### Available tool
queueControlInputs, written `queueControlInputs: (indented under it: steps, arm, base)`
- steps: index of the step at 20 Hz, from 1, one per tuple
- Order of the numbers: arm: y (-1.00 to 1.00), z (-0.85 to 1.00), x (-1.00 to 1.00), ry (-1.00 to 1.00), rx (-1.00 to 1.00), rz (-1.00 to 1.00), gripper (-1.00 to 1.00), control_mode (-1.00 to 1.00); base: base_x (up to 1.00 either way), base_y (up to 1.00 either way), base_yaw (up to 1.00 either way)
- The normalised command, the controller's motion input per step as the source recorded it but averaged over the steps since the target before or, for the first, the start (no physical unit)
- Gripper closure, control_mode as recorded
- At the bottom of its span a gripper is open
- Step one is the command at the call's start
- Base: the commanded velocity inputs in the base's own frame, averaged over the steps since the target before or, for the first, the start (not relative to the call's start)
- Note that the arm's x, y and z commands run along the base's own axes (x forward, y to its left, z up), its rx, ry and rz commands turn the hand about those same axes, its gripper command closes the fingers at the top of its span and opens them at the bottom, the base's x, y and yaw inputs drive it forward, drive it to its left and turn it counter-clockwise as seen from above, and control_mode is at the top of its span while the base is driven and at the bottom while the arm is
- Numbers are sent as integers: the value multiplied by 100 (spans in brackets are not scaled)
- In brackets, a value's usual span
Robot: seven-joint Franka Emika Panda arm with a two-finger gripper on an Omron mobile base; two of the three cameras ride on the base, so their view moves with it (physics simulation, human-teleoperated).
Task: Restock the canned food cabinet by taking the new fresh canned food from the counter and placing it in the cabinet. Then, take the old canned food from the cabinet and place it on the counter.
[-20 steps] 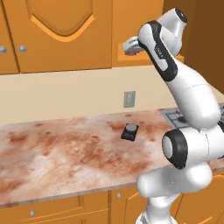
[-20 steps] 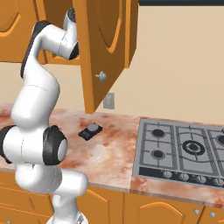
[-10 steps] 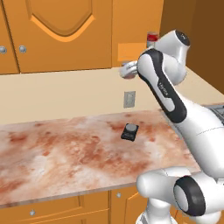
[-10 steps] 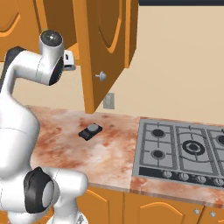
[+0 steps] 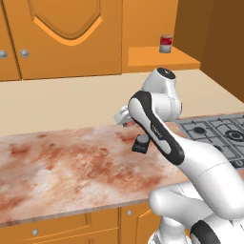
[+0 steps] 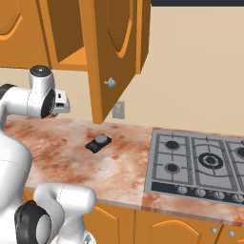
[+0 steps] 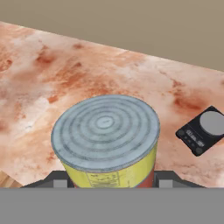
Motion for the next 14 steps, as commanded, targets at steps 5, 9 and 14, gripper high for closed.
queueControlInputs:
  steps: [5, 9, 14]
  arm:
    - [3, -100, 36, 18, 6, 0, 100, -100]
    - [32, -100, 11, 7, 0, 0, 100, -100]
    - [59, -100, 11, 0, 2, 0, 100, -100]
  base:
    - [0, 0, 0]
    - [0, 0, 0]
    - [0, 0, 0]
